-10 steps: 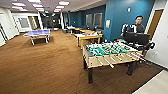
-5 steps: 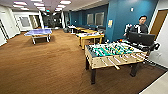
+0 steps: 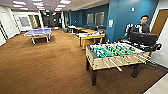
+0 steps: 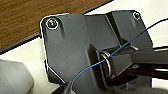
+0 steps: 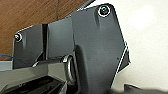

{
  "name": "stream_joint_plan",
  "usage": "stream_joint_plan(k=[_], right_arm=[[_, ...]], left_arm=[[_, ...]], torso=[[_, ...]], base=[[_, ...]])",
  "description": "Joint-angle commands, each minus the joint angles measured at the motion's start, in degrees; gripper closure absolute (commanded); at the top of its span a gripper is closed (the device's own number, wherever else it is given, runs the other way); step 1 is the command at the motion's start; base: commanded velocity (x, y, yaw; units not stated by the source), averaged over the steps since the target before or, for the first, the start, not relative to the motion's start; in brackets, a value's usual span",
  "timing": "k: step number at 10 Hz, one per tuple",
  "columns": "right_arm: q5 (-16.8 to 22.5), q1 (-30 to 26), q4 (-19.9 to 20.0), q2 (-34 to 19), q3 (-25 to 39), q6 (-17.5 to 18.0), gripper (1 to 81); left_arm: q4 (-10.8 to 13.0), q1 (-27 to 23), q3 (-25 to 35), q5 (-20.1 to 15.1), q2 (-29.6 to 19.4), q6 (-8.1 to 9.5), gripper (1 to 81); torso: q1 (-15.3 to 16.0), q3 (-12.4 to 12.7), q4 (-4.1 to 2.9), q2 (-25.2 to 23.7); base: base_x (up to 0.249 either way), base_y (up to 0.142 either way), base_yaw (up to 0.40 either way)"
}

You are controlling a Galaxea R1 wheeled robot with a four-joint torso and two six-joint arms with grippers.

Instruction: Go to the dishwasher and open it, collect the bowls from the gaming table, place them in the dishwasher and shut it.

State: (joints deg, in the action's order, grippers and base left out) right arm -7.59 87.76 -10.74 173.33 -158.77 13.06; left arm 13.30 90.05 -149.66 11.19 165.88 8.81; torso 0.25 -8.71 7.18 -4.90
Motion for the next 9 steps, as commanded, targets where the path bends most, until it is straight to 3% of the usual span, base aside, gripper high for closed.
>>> stream_joint_plan(k=[1,9], right_arm=[[2.5,-2.54,0.19,-0.32,-0.21,-0.31,1.0],[2.5,-2.63,0.19,-0.15,-0.21,-0.31,1.0]], left_arm=[[0.15,-1.76,0.24,-2.49,-0.63,-0.29,1.0],[-0.03,-1.76,0.16,-2.4,-0.81,-0.29,1.0]], torso=[[0.0,0.0,0.0,0.0],[-0.09,0.0,0.0,-0.02]], base=[[0.108,0.0,0.0],[0.117,0.0,0.0]])
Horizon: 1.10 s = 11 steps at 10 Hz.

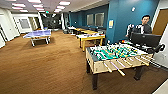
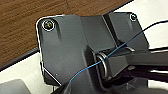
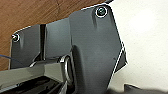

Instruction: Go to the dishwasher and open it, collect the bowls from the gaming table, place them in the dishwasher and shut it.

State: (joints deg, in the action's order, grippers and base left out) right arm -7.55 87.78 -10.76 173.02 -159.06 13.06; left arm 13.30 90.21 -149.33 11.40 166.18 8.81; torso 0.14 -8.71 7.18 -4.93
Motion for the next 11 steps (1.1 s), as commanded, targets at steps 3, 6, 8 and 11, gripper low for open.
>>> stream_joint_plan(k=[3,6,8,11], right_arm=[[2.45,-2.65,0.22,0.24,0.08,-0.31,1.0],[2.45,-2.65,0.22,0.24,0.08,-0.31,1.0],[2.45,-2.65,0.22,0.24,0.08,-0.31,1.0],[2.45,-2.65,0.22,0.42,0.08,-0.31,1.0]], left_arm=[[0.06,-1.83,-0.08,-2.52,-1.2,-0.29,1.0],[0.24,-1.83,-0.17,-2.52,-1.2,-0.29,1.0],[0.24,-1.83,-0.17,-2.52,-1.2,-0.29,1.0],[0.24,-1.75,-0.17,-2.52,-1.29,-0.29,1.0]], torso=[[0.05,0.0,0.0,0.02],[0.0,0.0,0.0,0.02],[0.02,0.0,0.0,0.02],[0.0,0.0,0.0,0.02]], base=[[0.119,0.0,0.0],[0.117,0.0,0.0],[0.115,0.0,0.0],[0.114,0.0,0.0]])
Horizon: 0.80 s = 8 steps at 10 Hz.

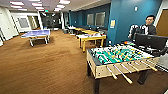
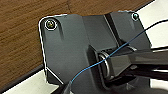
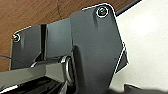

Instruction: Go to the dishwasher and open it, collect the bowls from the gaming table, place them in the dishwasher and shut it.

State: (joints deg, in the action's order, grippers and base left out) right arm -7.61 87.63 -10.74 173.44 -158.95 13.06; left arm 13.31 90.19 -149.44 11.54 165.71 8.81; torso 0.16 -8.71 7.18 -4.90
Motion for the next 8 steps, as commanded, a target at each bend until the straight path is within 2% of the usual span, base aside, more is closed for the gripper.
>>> stream_joint_plan(k=[1,8], right_arm=[[2.51,-2.49,0.19,0.01,-0.03,-0.31,1.0],[2.51,-2.49,0.11,0.36,-0.03,-0.31,1.0]], left_arm=[[0.22,-1.81,-0.06,-2.67,-0.81,-0.29,1.0],[0.05,-1.72,-0.06,-2.58,-0.9,-0.29,1.0]], torso=[[0.0,0.0,0.0,0.0],[-0.05,0.0,0.0,0.02]], base=[[0.11,0.067,0.0],[0.092,0.073,0.0]])
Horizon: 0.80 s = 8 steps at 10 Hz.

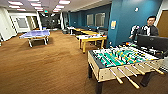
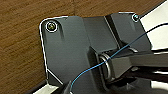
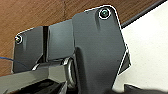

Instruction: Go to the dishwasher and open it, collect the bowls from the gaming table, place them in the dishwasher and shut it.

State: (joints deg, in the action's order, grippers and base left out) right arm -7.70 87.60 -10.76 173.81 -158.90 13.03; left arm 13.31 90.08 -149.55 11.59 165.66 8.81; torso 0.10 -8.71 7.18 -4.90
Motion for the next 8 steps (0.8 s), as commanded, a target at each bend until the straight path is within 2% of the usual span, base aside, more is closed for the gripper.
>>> stream_joint_plan(k=[1,8], right_arm=[[2.61,-2.47,0.13,-0.02,-0.08,-0.29,1.0],[2.61,-2.47,0.13,0.07,-0.08,-0.29,1.0]], left_arm=[[0.05,-1.61,0.14,-2.63,-0.76,-0.29,1.0],[0.14,-1.52,0.05,-2.54,-0.94,-0.29,1.0]], torso=[[0.0,0.0,0.0,0.0],[-0.05,0.0,0.0,0.0]], base=[[0.076,0.077,0.0],[0.081,0.074,0.0]])
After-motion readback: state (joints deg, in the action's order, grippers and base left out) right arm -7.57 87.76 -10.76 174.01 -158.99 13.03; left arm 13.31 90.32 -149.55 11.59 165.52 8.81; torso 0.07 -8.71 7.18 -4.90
